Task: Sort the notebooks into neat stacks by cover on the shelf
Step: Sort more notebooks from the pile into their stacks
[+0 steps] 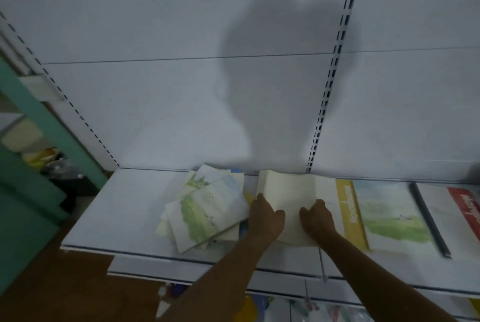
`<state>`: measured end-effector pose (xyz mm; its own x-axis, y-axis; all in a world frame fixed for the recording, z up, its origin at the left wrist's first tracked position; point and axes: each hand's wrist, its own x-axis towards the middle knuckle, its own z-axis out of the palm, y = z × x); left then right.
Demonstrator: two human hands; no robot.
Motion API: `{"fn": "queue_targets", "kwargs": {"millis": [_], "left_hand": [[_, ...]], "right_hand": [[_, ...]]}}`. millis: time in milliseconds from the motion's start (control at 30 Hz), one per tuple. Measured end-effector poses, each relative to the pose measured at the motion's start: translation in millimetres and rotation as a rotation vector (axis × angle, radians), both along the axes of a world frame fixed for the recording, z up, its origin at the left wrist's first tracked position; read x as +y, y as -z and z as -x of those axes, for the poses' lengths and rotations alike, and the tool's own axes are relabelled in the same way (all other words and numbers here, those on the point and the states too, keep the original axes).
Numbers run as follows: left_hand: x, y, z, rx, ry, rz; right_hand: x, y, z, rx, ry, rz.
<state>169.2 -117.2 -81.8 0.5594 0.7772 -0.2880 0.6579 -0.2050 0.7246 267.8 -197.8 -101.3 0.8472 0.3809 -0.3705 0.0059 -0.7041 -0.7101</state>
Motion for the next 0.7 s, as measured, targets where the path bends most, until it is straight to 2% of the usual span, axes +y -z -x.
{"fn": "queue_targets", "kwargs": {"millis": [233, 500, 700], "left_hand": [[0.4, -3.7, -1.0, 0.031, -0.015, -0.057], [15.3, -4.5, 1.5, 0.098, 0.09, -0.148], [18.3, -7.4, 7.0, 0.116, 0.219, -0.226]], "right_hand": [[5.0, -3.2, -5.0, -0.031, -0.027, 0.053], [7.0, -10.8, 4.4, -0.115, -0.075, 0.173], [12.8, -14.2, 8.7, -0.168, -0.074, 0.175]]}}
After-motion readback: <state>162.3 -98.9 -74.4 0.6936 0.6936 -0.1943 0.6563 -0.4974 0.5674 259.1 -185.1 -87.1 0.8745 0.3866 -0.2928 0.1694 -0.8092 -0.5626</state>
